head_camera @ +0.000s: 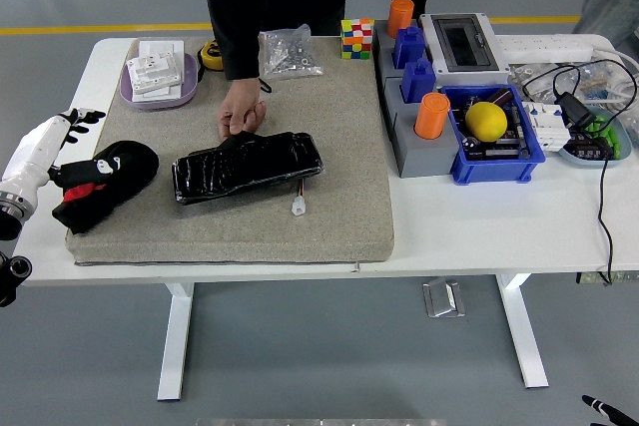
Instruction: Pick the rag up,wipe the panel,place it on the desk
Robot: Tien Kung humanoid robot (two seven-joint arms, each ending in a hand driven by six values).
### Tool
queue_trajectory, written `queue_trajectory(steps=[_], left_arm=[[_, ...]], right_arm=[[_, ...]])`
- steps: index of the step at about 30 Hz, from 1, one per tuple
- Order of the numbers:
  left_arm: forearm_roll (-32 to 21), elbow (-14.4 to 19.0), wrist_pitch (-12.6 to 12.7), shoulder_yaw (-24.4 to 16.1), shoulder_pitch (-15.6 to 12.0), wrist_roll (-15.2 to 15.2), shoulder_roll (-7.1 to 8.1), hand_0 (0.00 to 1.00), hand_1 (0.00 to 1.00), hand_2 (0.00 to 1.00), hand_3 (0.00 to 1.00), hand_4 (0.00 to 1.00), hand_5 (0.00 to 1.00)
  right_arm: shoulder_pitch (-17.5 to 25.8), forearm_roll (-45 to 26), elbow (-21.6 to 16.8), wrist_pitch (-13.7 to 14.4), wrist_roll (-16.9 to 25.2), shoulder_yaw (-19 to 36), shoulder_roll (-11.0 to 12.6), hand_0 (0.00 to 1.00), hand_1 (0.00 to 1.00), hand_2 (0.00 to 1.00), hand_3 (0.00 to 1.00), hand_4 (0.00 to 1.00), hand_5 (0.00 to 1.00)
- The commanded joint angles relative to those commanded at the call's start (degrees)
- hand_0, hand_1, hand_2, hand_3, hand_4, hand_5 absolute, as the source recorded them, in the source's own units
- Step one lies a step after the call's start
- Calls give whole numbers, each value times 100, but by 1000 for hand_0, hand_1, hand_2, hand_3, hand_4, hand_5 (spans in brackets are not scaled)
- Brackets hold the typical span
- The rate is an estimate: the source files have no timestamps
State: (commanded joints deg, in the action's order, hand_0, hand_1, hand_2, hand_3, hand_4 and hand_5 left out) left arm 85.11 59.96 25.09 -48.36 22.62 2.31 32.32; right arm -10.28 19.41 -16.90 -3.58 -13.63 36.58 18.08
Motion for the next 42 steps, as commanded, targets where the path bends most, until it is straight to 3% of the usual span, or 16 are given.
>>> queue_trajectory(steps=[16, 33, 34, 39, 40, 42], left_arm=[[-155, -887, 318, 297, 242, 270, -497, 656, 766, 831, 823, 892, 393], [-420, -1284, 465, 666, 287, 438, -647, 629, 731, 838, 827, 900, 398], [-418, -1308, 466, 670, 288, 436, -661, 566, 709, 837, 827, 897, 382], [-517, -1392, 505, 715, 294, 458, -711, 566, 709, 837, 827, 897, 382], [-531, -1410, 518, 742, 307, 457, -719, 441, 620, 833, 826, 887, 381], [-593, -1450, 576, 762, 323, 490, -744, 441, 620, 833, 826, 887, 381]], right_arm=[[5, 22, -29, 12, 12, 35, -28, 781, 640, 716, 632, 998, 555], [4, 28, -27, 15, 13, 65, -26, 781, 640, 716, 633, 998, 557], [1, 26, -25, 12, 11, 54, -26, 781, 640, 716, 632, 998, 557], [0, 16, -27, 14, 14, 49, -27, 781, 640, 716, 632, 998, 557], [2, 13, -23, 11, 11, 44, -27, 779, 640, 716, 633, 998, 557], [2, 10, -20, 11, 10, 41, -27, 779, 640, 716, 633, 998, 557]])
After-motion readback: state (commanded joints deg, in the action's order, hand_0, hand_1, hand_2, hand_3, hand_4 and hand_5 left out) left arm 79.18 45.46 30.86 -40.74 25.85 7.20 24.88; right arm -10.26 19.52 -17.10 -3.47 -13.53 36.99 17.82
